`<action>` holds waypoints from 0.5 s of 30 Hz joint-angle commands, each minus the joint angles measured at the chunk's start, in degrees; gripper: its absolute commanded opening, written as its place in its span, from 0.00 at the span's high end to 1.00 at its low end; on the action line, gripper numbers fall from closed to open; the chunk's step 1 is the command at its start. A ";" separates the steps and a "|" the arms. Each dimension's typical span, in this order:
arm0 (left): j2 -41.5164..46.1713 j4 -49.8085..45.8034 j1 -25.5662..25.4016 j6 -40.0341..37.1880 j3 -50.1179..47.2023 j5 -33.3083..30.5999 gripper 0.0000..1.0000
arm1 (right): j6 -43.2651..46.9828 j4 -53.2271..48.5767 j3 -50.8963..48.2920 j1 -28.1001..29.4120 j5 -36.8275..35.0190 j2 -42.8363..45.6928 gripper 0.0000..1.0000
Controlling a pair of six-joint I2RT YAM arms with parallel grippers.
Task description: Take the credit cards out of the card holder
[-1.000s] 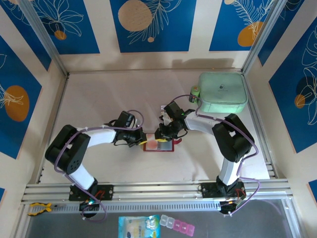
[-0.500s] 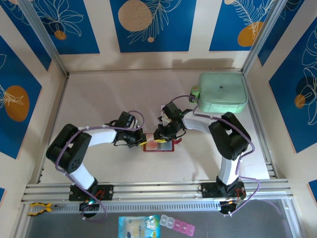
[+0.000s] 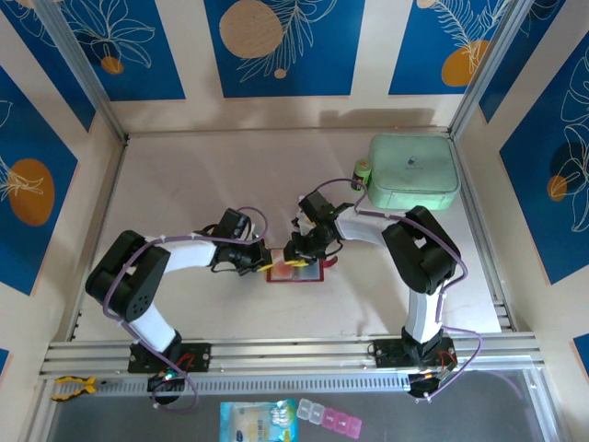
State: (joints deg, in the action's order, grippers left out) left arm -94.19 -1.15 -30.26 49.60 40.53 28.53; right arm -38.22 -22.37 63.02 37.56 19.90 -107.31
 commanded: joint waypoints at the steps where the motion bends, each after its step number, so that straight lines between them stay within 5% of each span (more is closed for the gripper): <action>1: 0.41 -1.58 0.38 0.28 -1.33 0.09 1.00 | -0.54 0.25 1.44 0.59 2.41 -1.54 0.75; 15: 0.77 -1.63 0.45 0.45 -1.52 -0.04 1.00 | -1.01 1.30 1.38 0.76 4.31 -3.21 0.77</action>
State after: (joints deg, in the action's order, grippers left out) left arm -93.82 -0.82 -30.22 49.63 40.03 28.56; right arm -39.05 -19.97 63.44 37.82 23.14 -109.45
